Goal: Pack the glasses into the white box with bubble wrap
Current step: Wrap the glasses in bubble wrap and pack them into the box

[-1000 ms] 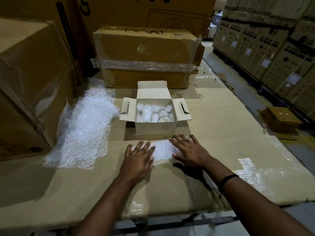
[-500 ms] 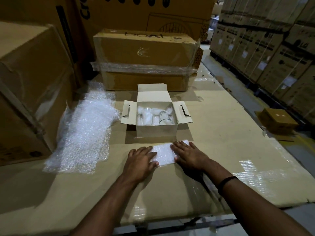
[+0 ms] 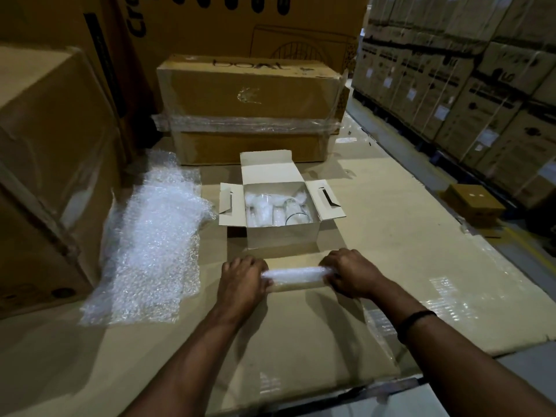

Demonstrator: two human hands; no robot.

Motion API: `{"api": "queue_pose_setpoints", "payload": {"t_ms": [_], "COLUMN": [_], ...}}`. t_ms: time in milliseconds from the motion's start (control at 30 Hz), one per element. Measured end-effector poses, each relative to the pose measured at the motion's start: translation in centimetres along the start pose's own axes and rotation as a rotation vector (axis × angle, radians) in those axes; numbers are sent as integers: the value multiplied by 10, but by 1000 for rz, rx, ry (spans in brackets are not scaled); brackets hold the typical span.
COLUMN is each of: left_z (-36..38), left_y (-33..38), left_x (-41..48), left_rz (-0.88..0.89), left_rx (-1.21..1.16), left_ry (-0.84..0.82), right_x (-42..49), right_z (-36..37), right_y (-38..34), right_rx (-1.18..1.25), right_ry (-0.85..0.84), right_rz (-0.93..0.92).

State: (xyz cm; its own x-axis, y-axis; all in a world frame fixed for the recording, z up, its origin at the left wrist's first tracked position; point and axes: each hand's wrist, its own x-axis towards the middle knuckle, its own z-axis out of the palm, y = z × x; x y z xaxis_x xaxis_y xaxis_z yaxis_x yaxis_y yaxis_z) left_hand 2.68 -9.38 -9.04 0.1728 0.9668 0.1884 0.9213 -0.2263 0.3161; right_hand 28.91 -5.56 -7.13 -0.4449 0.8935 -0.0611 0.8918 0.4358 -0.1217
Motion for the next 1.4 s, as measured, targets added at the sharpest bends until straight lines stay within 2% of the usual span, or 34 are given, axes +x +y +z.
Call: {"api": "queue_pose_setpoints", "payload": {"t_ms": [200, 333, 467, 567, 667, 767, 900, 1000, 1067, 1133, 1200, 1300, 1400], "left_z": [-26, -43, -51, -52, -54, -58, -60, -60, -61, -63, -60, -50, -50], "left_y": [-12, -17, -18, -21, -24, -20, -11, -8, -9, -4, 3, 12, 15], "left_x": [16, 43, 74, 96, 110, 114, 121, 125, 125, 125, 127, 132, 132], "left_rz": [1, 162, 243, 300, 226, 150, 131, 143, 191, 201, 172, 128, 87], "left_rx": [-255, -325, -243, -45, 172, 205, 309, 236, 110, -60, -119, -13, -56], "left_ry": [189, 296, 352, 275, 51, -155, -316, -289, -191, -175, -282, -473, -505], "right_x": [2, 27, 61, 83, 101, 111, 121, 121, 116, 112, 110, 112, 114], "right_z": [-12, -46, -70, -75, -75, -72, -72, -83, -92, -96, -96, -95, -98], "right_y": [-9, -3, 2, 8, 16, 24, 22, 25, 27, 28, 26, 21, 19], "right_rx": [252, 258, 155, 74, -15, -124, -221, -196, -117, -110, -203, -331, -375], "right_ry": [206, 373, 474, 409, 281, 191, 34, -17, 29, -14, -115, -170, -169], "right_rz": [32, 14, -54, -54, -179, -279, -325, -281, -279, -289, -298, -301, -294]}}
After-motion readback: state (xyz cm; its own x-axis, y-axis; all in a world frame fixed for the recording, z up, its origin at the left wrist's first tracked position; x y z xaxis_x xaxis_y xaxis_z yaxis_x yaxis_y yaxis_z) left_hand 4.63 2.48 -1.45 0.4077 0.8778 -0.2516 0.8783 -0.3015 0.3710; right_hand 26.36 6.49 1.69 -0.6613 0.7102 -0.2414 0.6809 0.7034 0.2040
